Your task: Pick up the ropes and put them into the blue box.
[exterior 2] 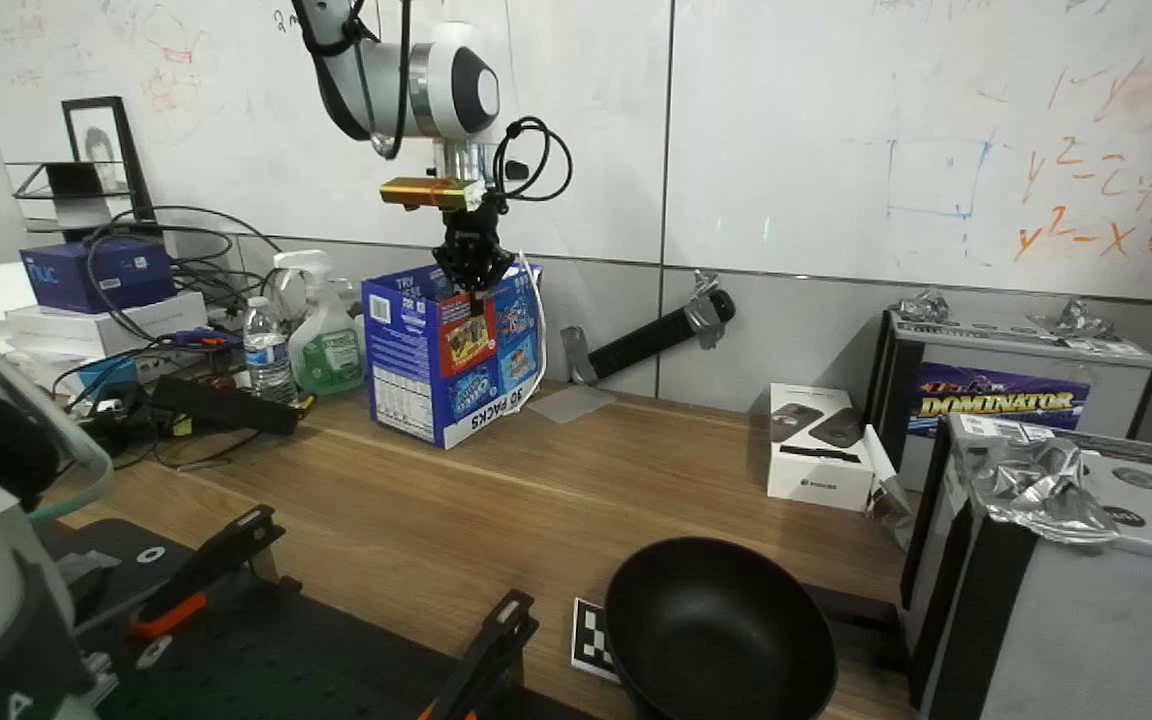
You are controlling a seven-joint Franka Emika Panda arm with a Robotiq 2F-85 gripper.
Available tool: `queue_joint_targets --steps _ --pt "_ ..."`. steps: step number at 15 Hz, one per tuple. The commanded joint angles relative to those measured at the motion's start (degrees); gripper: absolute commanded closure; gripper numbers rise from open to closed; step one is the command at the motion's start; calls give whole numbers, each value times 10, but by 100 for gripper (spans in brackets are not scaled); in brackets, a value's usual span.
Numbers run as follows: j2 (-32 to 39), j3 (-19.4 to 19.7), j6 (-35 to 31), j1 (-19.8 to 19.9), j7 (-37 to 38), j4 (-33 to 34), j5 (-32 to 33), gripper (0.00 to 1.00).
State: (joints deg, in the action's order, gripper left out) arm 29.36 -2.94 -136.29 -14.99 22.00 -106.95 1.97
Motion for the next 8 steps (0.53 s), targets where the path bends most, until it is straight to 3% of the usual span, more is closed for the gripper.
queue_joint_targets --steps 1,8 --pt "-58 22 -3 -7 41 -74 16 96" --pt "-133 43 -2 -5 113 -179 52 96"
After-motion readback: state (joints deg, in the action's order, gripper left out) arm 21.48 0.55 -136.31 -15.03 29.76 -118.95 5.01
